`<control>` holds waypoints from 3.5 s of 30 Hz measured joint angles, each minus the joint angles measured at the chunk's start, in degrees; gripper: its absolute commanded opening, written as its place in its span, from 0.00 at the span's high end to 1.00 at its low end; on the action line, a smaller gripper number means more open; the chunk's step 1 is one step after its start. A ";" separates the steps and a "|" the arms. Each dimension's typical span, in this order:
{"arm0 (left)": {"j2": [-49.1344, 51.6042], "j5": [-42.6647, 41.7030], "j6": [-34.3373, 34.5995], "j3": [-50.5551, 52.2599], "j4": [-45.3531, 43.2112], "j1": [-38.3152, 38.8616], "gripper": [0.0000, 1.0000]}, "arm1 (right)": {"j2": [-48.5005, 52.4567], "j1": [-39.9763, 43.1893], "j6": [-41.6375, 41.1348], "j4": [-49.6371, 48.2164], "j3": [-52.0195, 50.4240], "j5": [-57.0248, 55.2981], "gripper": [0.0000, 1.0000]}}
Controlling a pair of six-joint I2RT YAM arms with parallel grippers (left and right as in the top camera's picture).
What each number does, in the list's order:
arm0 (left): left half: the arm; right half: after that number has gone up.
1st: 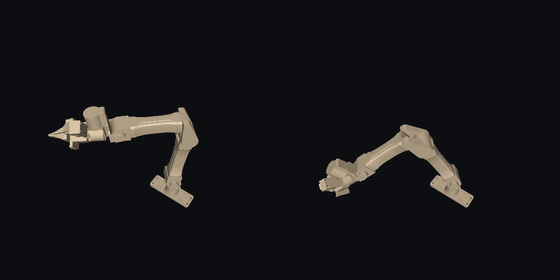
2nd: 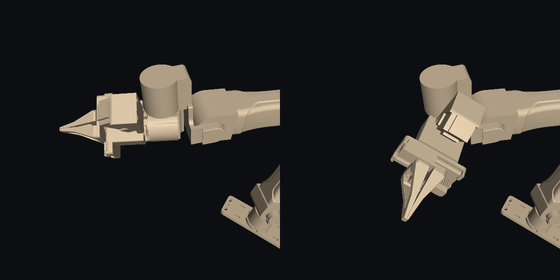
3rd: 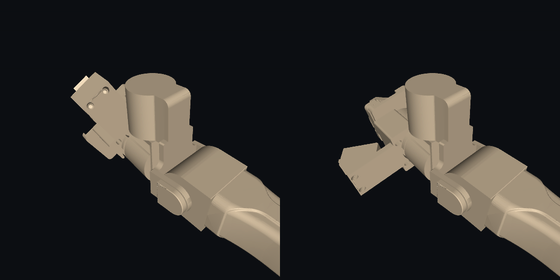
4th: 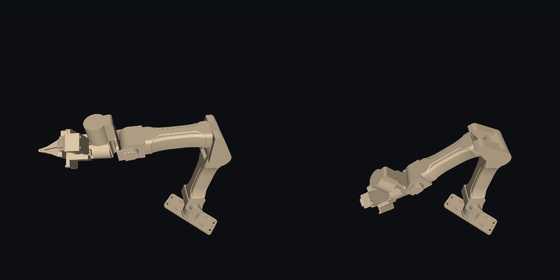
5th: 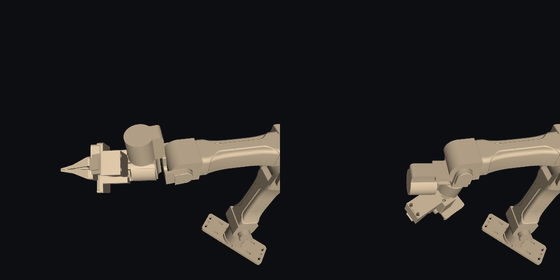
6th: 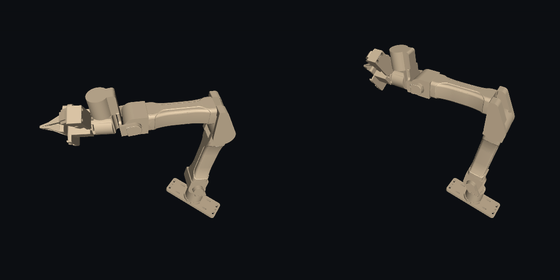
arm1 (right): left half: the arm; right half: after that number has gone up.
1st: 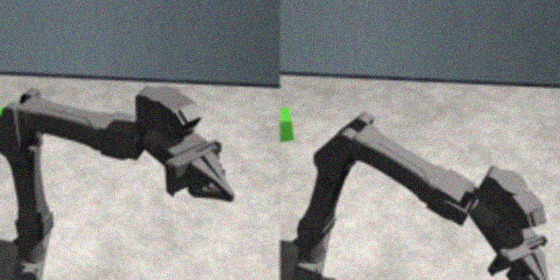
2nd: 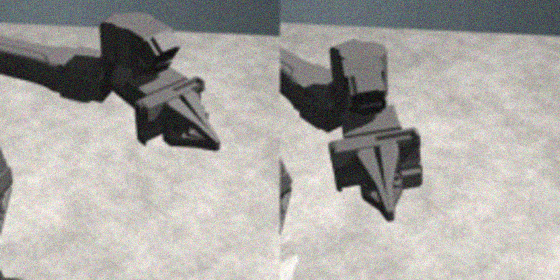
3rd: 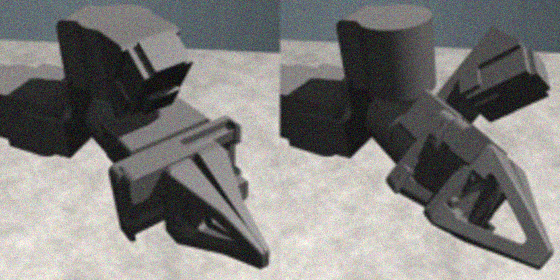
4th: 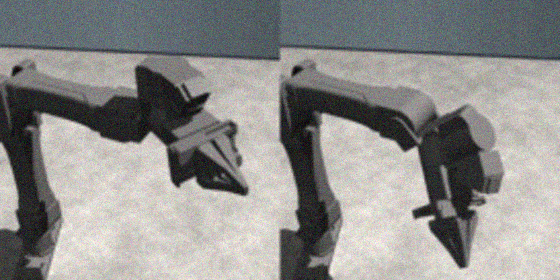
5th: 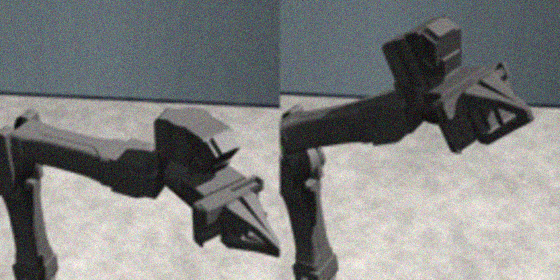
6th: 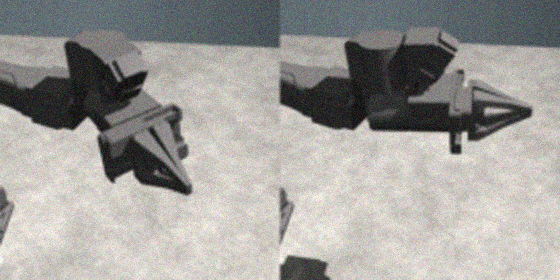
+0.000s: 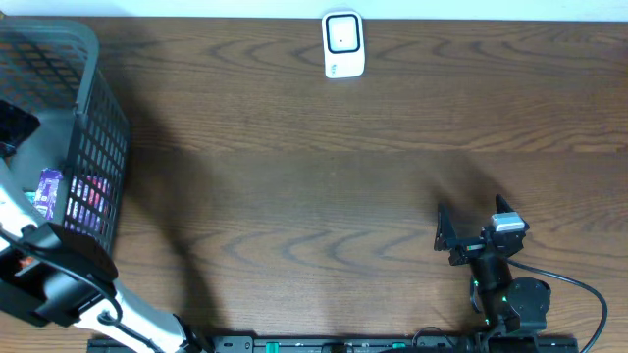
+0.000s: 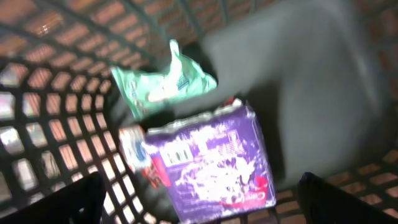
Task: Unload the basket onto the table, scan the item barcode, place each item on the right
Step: 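Grasp the purple snack package in the basket with the left gripper, then lift the purple package out and place it on the table centre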
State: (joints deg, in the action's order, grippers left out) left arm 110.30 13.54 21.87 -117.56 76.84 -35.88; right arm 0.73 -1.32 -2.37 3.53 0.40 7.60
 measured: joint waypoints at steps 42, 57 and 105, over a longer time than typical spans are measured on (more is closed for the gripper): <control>0.48 -0.76 9.62 33.92 -23.58 1.88 0.01 | 0.00 0.00 0.00 0.00 0.00 0.00 0.01; -0.87 -2.43 6.32 31.08 -17.20 1.95 0.93 | 0.00 0.00 -0.02 0.02 0.00 0.00 0.01; -16.81 -15.10 -3.82 18.64 -16.06 63.45 0.93 | 0.00 0.00 0.00 0.00 0.00 -0.02 0.01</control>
State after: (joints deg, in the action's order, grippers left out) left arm 93.49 -1.56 18.04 -98.91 60.77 27.57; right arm 0.73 -1.32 -2.37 3.53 0.40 7.57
